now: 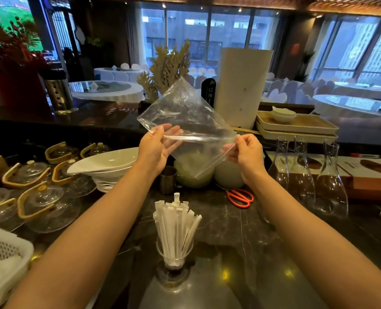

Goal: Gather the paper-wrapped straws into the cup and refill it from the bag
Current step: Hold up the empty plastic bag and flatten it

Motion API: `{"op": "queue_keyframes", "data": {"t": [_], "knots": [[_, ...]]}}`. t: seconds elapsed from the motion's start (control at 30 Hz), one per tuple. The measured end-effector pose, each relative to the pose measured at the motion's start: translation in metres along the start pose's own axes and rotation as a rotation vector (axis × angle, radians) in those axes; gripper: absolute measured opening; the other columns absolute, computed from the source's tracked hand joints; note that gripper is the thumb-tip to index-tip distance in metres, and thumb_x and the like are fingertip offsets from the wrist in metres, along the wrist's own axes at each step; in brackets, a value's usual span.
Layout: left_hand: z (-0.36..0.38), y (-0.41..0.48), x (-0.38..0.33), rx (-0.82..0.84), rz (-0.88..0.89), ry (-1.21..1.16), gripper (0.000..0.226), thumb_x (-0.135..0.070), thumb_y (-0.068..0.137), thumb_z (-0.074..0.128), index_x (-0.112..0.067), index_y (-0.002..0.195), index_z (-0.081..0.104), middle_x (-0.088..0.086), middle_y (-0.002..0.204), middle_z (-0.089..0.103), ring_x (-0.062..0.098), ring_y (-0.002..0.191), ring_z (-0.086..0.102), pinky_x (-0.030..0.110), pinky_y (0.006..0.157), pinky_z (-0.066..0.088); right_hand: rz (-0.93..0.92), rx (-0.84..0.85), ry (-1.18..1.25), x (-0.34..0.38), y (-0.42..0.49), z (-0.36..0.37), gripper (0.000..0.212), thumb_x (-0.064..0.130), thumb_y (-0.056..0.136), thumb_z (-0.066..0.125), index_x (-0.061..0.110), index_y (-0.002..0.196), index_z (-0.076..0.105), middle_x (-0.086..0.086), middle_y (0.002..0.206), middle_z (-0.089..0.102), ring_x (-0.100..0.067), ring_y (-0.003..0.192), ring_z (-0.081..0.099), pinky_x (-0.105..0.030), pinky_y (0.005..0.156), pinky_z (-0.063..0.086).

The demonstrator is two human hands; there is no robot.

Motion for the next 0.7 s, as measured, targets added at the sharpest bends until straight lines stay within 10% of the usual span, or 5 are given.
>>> {"op": "queue_keyframes", "data": {"t": [0.2,0.33,0.7], "knots": [[-0.013,0.018,-0.001,-0.014,0.001,0.043,0.004,-0.013,0.088,0.05,-0.015,0.087,0.053,0.005,0.084,0.068,0.01,0.066,0.07,0.027,0.07,0.056,-0.095,-0.12,-0.244,0.012,0.032,-0.019,0.026,0.019,0.094,0.04,0.023,0.068,0.043,-0.007,0.074,0.054,-0.025,0.075,0.057,-0.039,0.07,0.052],[-0.021,0.03,0.0,-0.042,-0.036,0.072,0.005,-0.012,0.085,0.053,-0.015,0.087,0.049,0.007,0.084,0.066,0.011,0.057,0.068,0.024,0.056,0.054,-0.219,-0.039,-0.377,0.022,0.044,-0.015,0.027,0.016,0.092,0.043,0.023,0.066,0.042,0.004,0.064,0.046,-0.007,0.057,0.045,-0.006,0.044,0.038],[-0.047,0.061,0.029,0.08,-0.071,0.495,0.031,0.008,0.079,0.052,-0.022,0.09,0.053,0.005,0.088,0.062,0.016,0.074,0.059,0.024,0.062,0.047,-0.08,0.139,-0.4,-0.023,0.074,0.0,0.012,0.012,0.088,0.052,0.003,0.094,0.056,0.0,0.069,0.053,-0.013,0.057,0.053,-0.014,0.035,0.047]]}}
Point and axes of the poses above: each hand's wrist, its own y-axis towards the middle knuckle, its own z-axis out of the palm, x = y × z, the point moved 8 cm from there along y, towards the middle knuckle
